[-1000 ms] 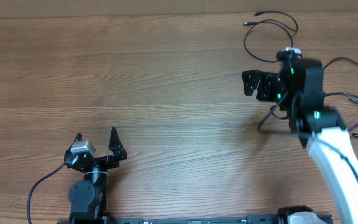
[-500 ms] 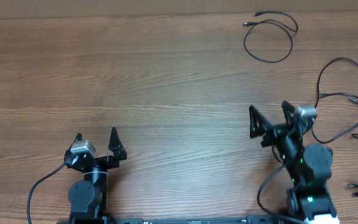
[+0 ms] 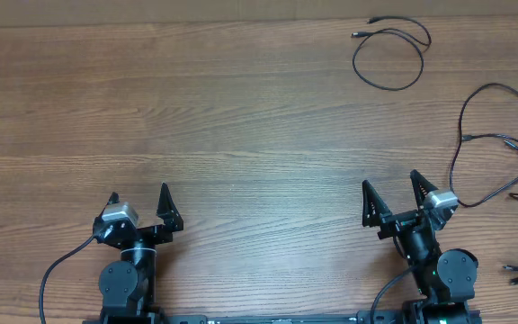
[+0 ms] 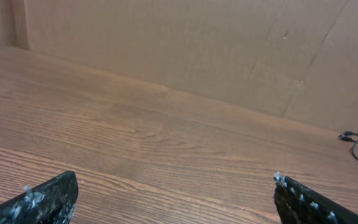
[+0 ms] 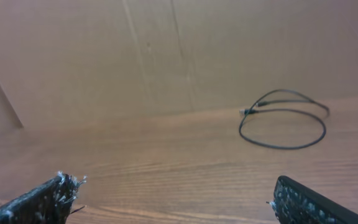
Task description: Untangle cables
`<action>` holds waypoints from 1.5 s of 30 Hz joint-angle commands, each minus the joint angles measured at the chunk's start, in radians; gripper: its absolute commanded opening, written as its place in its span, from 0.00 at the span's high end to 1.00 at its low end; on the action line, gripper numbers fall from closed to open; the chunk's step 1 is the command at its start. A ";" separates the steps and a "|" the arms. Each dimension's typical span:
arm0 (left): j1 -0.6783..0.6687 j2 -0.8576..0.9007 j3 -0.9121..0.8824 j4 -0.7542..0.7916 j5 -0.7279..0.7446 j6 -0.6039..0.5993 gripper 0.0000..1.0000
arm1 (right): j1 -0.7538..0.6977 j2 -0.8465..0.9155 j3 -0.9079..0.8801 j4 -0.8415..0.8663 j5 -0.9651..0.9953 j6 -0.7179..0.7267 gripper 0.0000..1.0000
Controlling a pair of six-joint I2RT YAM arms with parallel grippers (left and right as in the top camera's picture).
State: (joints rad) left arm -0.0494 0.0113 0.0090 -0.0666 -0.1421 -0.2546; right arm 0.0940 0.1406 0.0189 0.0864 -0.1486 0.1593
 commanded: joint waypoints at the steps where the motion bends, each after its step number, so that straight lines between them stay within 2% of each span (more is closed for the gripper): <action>1: 0.010 -0.006 -0.003 0.000 0.012 0.015 0.00 | 0.000 -0.124 -0.011 -0.125 0.063 -0.012 0.00; 7: 0.010 -0.006 -0.003 0.000 0.012 0.015 0.00 | -0.019 -0.138 -0.011 -0.167 0.099 -0.022 0.00; 13: 0.010 -0.006 -0.003 0.000 0.012 0.015 0.00 | -0.023 -0.138 -0.011 -0.169 0.103 -0.214 0.00; 45: 0.010 -0.006 -0.003 0.000 0.012 0.015 0.00 | -0.023 -0.137 -0.011 -0.168 0.103 -0.216 0.00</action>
State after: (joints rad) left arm -0.0494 0.0113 0.0090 -0.0666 -0.1421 -0.2543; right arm 0.0780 0.0147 0.0185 -0.0834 -0.0586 -0.0525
